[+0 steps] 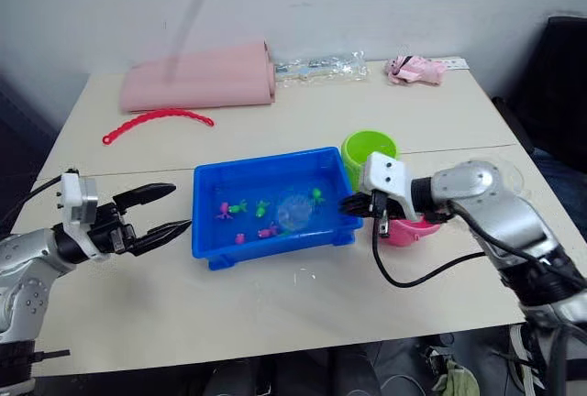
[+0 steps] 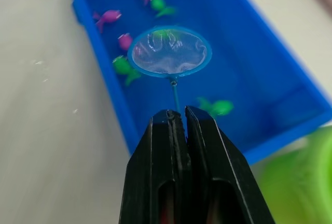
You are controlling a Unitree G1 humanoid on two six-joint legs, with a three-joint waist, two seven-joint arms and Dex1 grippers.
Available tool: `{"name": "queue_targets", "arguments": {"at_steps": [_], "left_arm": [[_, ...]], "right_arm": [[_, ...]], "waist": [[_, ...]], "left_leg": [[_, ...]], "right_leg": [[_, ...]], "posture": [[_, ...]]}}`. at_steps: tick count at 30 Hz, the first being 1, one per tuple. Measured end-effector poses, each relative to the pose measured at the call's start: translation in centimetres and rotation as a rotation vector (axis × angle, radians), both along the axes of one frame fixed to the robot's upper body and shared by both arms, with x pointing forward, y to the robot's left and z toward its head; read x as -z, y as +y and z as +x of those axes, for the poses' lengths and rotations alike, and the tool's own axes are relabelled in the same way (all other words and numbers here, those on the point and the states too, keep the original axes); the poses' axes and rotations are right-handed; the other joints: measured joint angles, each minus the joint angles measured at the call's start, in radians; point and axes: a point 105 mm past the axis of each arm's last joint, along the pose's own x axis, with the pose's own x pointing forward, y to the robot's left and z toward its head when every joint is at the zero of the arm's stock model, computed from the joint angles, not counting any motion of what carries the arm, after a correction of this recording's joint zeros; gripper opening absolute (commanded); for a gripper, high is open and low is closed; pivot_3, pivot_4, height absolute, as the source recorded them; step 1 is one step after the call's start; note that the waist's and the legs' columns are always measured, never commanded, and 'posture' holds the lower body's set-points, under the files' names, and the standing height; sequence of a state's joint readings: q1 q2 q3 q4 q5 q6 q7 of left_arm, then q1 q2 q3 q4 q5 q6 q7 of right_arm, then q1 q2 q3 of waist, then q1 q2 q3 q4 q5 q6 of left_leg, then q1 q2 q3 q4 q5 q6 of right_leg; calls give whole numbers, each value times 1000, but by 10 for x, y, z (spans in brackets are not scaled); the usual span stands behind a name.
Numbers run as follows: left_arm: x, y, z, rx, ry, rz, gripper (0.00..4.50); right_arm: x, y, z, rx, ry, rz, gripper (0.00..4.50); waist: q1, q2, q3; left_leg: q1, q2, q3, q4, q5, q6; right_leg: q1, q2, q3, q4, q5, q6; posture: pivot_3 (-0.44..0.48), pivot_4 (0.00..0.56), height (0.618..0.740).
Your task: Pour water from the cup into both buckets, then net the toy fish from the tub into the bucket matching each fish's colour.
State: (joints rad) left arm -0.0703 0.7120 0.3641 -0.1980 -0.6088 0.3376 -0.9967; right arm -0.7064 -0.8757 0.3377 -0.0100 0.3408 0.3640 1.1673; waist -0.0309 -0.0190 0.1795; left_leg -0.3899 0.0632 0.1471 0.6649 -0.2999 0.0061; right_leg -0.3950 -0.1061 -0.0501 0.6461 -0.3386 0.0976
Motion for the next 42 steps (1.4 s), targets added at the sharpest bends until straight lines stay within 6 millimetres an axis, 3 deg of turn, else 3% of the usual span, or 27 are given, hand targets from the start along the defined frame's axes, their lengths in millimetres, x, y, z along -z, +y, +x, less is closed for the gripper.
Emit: {"name": "queue_targets", "arguments": {"at_steps": [10,20,33,42], "left_arm": [[0,-5,-3,-12,9,9,4470],[0,-2,-6,-16,25,24,4470],[3,8,-7,-18,57,45,4470],[10,12,-11,-33,86,45,4470]], "right_arm": [[21,16,23,-86,26,-88,0],[23,48,30,-158,-53,-112,0],[28,59,24,-217,-49,-114,0],[30,57,32,-222,-175,-169,0]], "waist": [[-3,0,0],[-5,0,0],[-10,1,0],[-25,1,0]], "left_leg": [[0,1,1,0,0,-1],[-1,1,1,0,0,-2],[-1,2,1,-1,-1,-3],[-1,2,1,-1,-1,-3]], "right_leg": [[-1,2,1,1,0,0],[-2,3,1,0,0,0],[-2,3,1,0,0,0],[-2,2,1,0,0,0]], "posture": [[0,150,740],[0,150,740],[0,150,740],[0,150,740]]}}
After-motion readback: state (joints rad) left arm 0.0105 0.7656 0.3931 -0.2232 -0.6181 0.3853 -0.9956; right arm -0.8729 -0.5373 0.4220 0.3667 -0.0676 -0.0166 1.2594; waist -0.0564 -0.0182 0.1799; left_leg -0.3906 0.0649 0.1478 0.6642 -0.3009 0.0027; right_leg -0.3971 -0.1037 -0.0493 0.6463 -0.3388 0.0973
